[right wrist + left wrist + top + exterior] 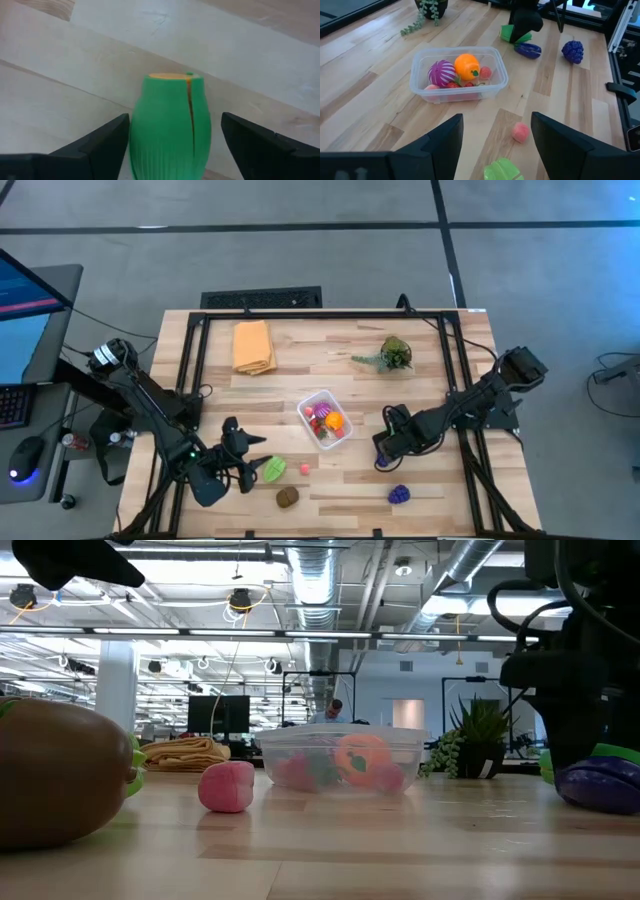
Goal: Pick and placing Produce into tupperware
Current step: Put the green corn into the transparent bin
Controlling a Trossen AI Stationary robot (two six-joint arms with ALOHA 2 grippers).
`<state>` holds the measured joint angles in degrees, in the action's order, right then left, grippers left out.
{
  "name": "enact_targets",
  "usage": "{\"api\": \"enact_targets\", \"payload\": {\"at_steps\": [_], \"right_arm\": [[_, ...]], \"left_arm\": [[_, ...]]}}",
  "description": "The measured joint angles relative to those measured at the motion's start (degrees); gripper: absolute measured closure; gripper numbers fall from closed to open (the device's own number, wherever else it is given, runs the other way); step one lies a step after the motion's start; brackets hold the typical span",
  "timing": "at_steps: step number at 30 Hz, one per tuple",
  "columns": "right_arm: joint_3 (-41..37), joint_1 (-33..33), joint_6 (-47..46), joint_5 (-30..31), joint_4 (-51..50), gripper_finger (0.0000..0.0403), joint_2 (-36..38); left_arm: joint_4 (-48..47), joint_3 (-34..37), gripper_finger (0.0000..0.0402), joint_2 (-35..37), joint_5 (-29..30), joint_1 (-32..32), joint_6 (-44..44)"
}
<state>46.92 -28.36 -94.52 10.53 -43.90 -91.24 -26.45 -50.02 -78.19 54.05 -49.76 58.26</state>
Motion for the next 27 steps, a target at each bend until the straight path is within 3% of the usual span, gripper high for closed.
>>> {"api": "enact_targets", "payload": {"at_steps": [6,27], "right_arm": [[0.0,0.0,0.0,0.0,1.2,0.0099,0.0],[0.0,0.0,-3.0,0.0,1.2,0.0101,0.1]], "left_arm": [[-1.3,0.0,0.0178,0.0,0.5,0.0,0.0],[-3.4,0.0,0.0178,0.0,1.9,0.0,0.0]]}}
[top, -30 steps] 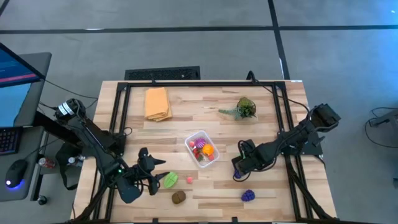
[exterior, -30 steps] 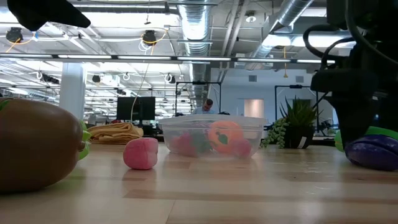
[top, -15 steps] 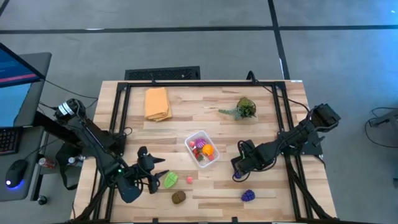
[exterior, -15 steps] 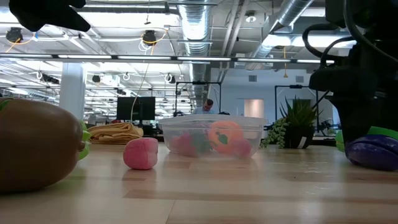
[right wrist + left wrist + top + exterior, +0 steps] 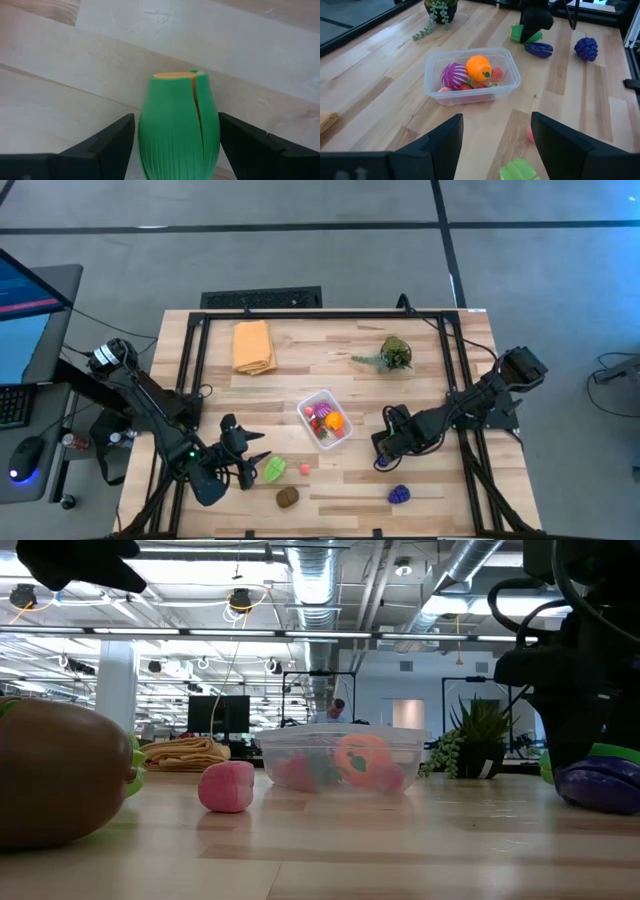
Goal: Pick and placing Produce into tupperware
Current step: Put the green corn into the transparent bin
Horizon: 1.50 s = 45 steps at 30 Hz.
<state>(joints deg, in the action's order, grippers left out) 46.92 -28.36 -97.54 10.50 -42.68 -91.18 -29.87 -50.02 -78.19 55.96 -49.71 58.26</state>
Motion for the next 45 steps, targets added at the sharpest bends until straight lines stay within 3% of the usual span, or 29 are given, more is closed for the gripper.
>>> {"api": "enact_targets", "payload": {"at_steps": [33,45], "right_arm": [[0.0,0.0,0.0,-1.5,-0.1,0.0102,0.0],[0.0,0.0,0.0,-1.4,0.2,0.0141,0.1]], "left_arm": [[-2.0,0.0,0.0178,0.0,1.5,0.0,1.1],[-2.8,0.0,0.0178,0.0,1.5,0.0,1.1]]}}
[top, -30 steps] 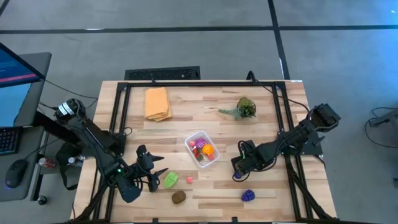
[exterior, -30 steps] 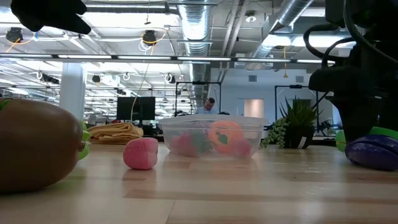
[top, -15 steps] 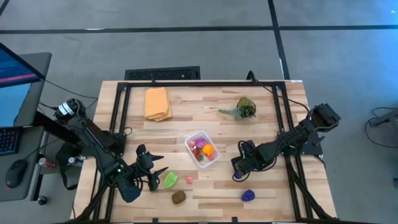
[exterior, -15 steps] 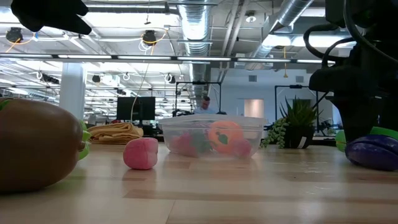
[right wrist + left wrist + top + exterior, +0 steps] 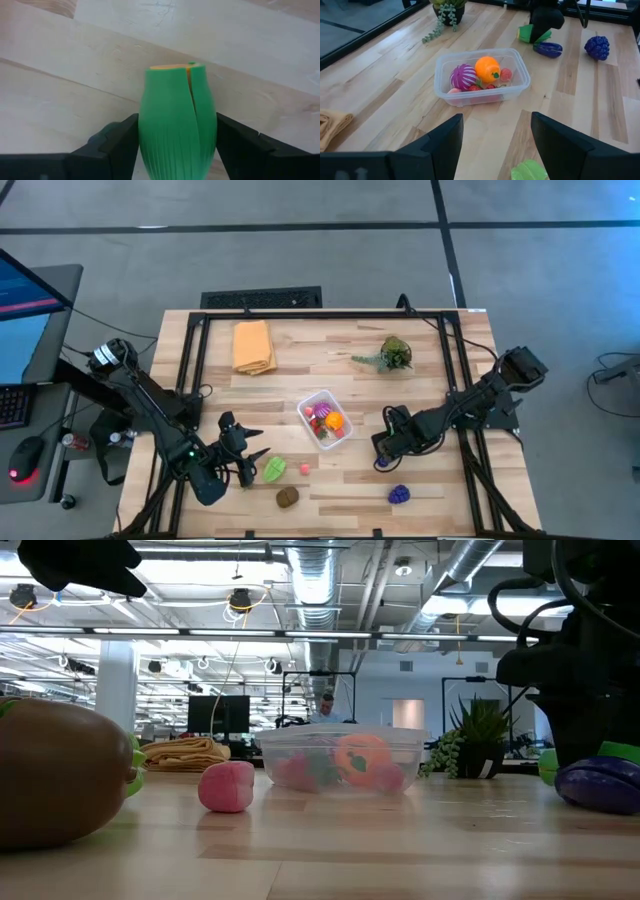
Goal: Pick and placing Produce into tupperware
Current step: Put the green corn into the transparent bin
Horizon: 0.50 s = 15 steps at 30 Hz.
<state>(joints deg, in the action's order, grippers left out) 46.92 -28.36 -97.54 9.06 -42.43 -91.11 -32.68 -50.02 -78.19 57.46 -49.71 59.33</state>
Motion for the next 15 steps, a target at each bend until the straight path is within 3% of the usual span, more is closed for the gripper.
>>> {"api": "enact_targets", "payload": {"at_steps": [15], "right_arm": [[0.0,0.0,0.0,0.1,0.6,0.0142,0.0]], "left_arm": [[-1.2,0.0,0.0178,0.0,0.5,0.0,0.5]]}}
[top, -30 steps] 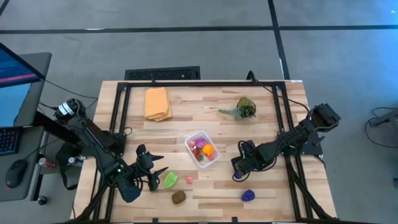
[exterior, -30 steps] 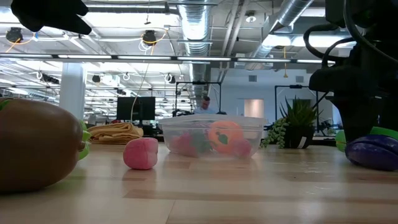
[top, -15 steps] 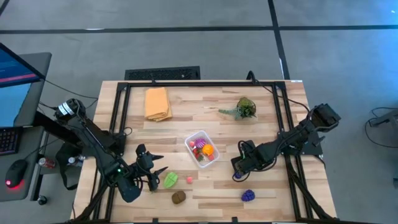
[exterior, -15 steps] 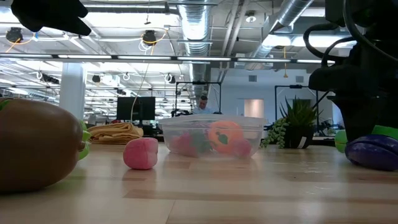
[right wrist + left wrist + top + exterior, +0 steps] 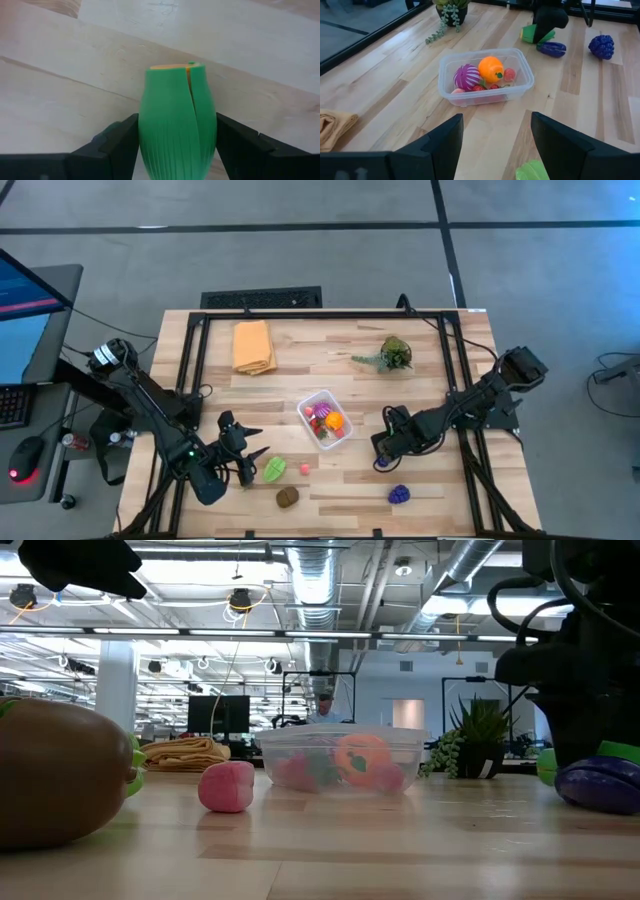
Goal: Pick and placing Produce into tupperware
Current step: Put the green corn into the transparent bin
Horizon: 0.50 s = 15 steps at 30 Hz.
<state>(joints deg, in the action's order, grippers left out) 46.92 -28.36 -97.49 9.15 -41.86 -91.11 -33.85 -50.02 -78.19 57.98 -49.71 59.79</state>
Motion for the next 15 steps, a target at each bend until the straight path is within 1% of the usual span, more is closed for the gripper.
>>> {"api": "enact_targets", "payload": {"at_steps": [3,10,15], "right_arm": [[0.0,0.0,0.1,0.6,0.3,0.0142,0.5],[2.0,0.4,2.1,4.6,0.2,0.0143,1.3],[3.8,1.3,6.4,7.7,0.6,0.0143,3.0]], "left_arm": [[-0.1,0.0,0.0178,0.0,0.0,0.0,0.0],[-0.1,0.0,0.0178,0.0,0.2,0.0,0.0],[-0.1,0.0,0.0178,0.0,0.2,0.0,0.0]]}}
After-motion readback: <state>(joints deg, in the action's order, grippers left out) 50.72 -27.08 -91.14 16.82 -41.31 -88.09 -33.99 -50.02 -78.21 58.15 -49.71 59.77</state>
